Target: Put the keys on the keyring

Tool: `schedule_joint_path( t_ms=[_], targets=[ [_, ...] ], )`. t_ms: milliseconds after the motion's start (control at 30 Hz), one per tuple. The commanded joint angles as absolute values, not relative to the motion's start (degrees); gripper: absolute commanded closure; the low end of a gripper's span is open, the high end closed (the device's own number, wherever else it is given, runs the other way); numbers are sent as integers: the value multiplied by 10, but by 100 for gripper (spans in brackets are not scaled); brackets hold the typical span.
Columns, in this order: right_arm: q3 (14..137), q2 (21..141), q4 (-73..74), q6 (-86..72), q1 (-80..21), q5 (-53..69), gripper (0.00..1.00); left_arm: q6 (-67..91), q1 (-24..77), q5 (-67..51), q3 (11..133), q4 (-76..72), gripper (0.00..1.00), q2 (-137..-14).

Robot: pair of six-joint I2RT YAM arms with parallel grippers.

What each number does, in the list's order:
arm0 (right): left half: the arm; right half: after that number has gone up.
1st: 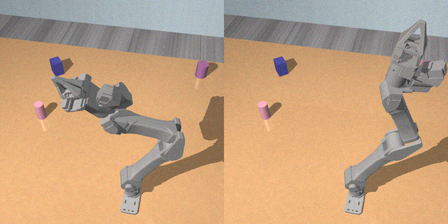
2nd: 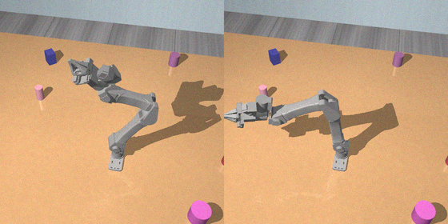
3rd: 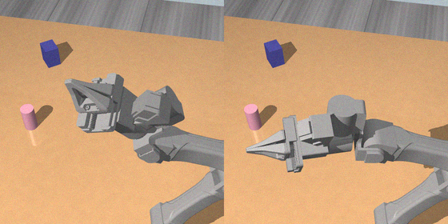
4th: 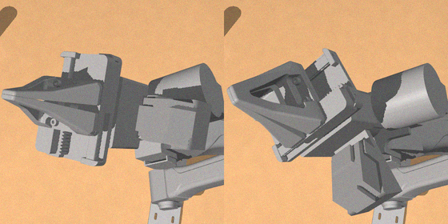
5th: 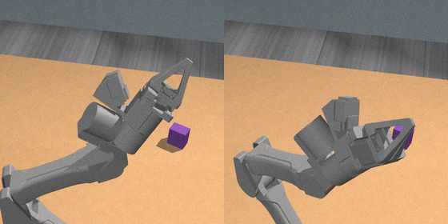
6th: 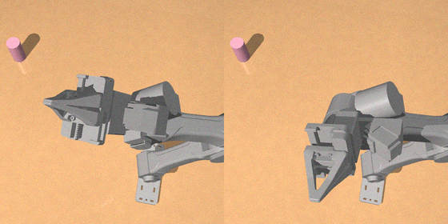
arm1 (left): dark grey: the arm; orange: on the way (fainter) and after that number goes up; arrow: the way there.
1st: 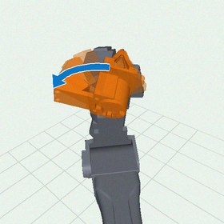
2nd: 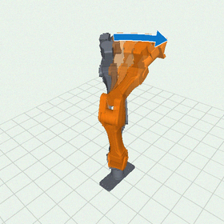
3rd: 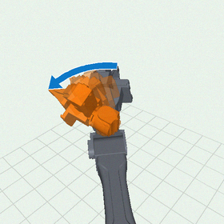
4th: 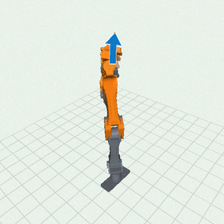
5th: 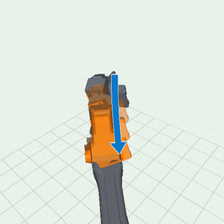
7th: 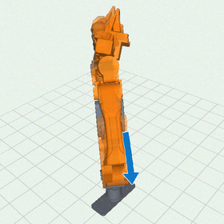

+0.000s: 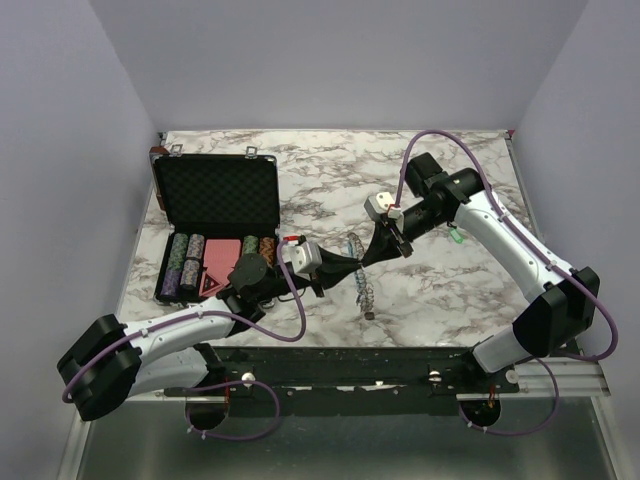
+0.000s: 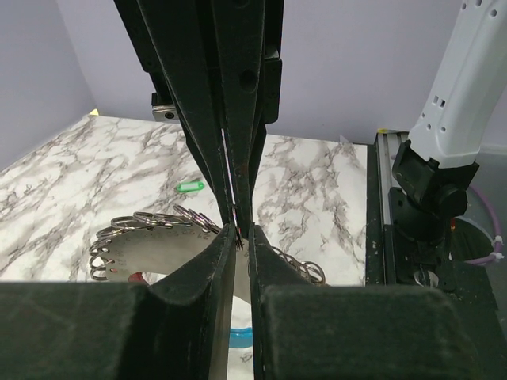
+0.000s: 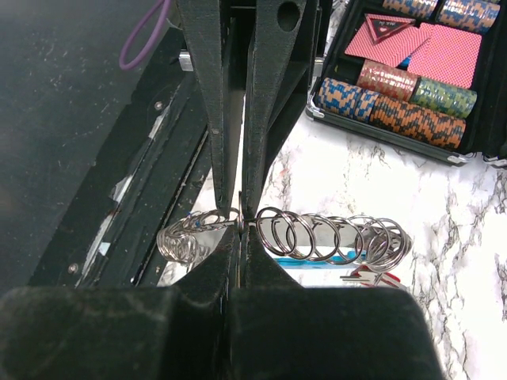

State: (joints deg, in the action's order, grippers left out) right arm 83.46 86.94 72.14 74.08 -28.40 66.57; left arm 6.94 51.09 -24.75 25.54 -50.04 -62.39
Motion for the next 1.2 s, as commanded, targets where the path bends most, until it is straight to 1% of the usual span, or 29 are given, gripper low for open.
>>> schedule_joint_path(
  t_ms=[0,333,433,500,700,733,800,900,1000,1167],
  targets=[
    [831,865,725,738,-285,703,100,69,512,-251,272,-508,82,-627],
    [830,863,722,735,-285,707,100,67,512,-237,277,-490,85,-628],
    [829,865,722,733,-285,708,100,64,512,-230,280,-480,93,-628],
    [829,864,722,731,-285,709,100,64,512,-224,281,-479,100,-627],
    [823,863,702,704,-285,714,99,85,512,-181,259,-500,100,-615],
    [820,862,697,693,-285,716,96,89,512,-172,254,-502,100,-612],
    [817,861,681,672,-285,719,86,95,512,-160,244,-505,100,-605],
    [815,860,670,653,-284,722,76,107,511,-149,229,-521,100,-597],
    [820,859,662,633,-283,722,68,111,511,-155,215,-534,100,-591],
    [831,846,678,634,-269,716,57,87,501,-203,193,-551,100,-570]
  ],
)
